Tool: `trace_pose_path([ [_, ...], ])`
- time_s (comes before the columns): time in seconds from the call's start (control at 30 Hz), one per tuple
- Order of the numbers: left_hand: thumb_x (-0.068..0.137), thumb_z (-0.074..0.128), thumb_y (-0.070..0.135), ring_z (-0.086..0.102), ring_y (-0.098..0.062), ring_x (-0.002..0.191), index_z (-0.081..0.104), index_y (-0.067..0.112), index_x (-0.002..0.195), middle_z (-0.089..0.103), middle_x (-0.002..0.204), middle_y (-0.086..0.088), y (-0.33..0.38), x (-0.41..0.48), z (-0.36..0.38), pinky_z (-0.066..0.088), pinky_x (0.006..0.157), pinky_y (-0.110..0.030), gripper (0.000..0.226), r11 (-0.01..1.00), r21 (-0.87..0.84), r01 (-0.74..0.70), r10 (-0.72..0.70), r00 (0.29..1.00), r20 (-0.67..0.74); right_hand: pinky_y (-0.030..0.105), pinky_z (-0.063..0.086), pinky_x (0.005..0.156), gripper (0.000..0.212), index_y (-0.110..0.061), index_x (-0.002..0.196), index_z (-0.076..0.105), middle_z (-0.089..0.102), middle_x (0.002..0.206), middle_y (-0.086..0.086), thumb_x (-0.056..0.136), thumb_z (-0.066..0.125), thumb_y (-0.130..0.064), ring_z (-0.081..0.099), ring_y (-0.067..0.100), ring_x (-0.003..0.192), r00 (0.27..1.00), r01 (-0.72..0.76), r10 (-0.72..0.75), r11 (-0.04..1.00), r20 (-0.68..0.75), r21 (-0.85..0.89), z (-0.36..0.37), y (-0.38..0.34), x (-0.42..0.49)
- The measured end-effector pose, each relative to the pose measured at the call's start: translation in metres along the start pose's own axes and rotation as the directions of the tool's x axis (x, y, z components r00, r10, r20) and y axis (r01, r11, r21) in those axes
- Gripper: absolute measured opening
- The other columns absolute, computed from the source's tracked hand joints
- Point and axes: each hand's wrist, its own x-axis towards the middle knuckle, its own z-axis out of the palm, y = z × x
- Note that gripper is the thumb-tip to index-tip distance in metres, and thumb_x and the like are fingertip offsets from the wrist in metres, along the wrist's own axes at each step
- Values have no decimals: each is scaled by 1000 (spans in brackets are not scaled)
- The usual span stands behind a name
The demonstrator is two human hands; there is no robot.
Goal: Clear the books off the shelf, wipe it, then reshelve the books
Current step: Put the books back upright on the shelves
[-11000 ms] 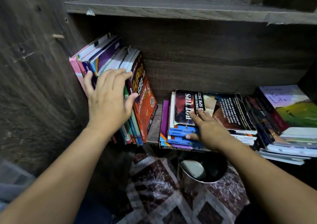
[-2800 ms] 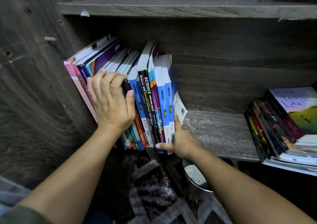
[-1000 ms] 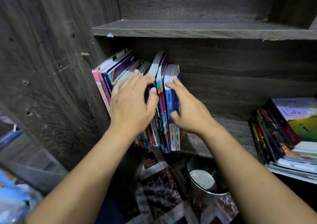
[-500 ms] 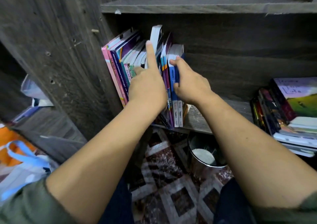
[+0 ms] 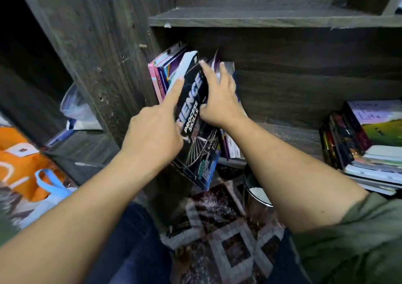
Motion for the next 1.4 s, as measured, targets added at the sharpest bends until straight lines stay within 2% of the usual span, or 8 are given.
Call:
trace_pose_path([
  [0.13,90,61,23,57,-43,104,7,45,152,66,112,-21,-18,-14,-21,45,83,-41,85,1000,-7,28,-28,999,22,69,3,110,66,-44,137,41,1,161,5,82,46,-8,-2,26,146,993,-110,105,986,49,122,9,-21,7],
  [0.27,90,61,26,56,-41,108,8,47,152,65,118,-19,-31,-22,-34,43,78,-38,84,998,58,39,-42,997,65,71,3,108,28,-38,116,57,10,159,5,88,53,-37,6,28,144,978,-198,204,972,-38,128,22,-30,23],
  [0.4,91,61,26,56,-39,106,8,47,152,64,120,-17,-48,-24,-35,38,71,-35,83,987,127,99,-110,990,88,72,12,107,74,-32,121,53,14,158,4,60,74,-69,22,31,139,943,-284,277,959,-183,-16,38,-39,32],
  [0.47,92,60,27,56,-40,101,6,46,152,64,114,-19,-55,-23,-31,34,67,-33,83,980,142,139,-153,984,91,72,15,106,96,-32,131,43,6,159,7,51,79,-70,24,32,138,915,-329,304,943,-265,-52,45,-44,35],
  [0.57,92,57,28,57,-41,95,5,45,152,64,109,-22,-58,-20,-22,35,67,-35,82,979,126,163,-174,981,85,72,15,108,109,-34,143,28,-7,160,12,54,81,-66,20,34,141,879,-364,324,930,-350,-56,55,-46,39],
  [0.67,89,57,28,58,-43,95,4,44,152,63,106,-22,-54,-13,-11,40,70,-38,84,978,130,164,-175,981,80,72,11,107,109,-36,146,23,-9,160,13,57,80,-64,22,34,140,867,-360,306,931,-393,-69,64,-44,41],
  [0.9,87,61,23,59,-45,99,4,44,151,63,107,-23,-47,-3,4,47,76,-42,89,979,120,167,-176,981,78,73,8,106,82,-40,137,36,2,160,9,65,67,-66,31,31,131,876,-294,197,942,-440,-164,73,-37,40],
  [1.4,88,59,25,59,-43,102,7,42,151,64,109,-20,-55,3,5,47,79,-41,83,980,115,161,-171,982,84,69,10,106,79,-34,127,46,12,159,9,57,62,-68,36,31,126,839,-274,161,950,-519,-148,80,-32,45],
])
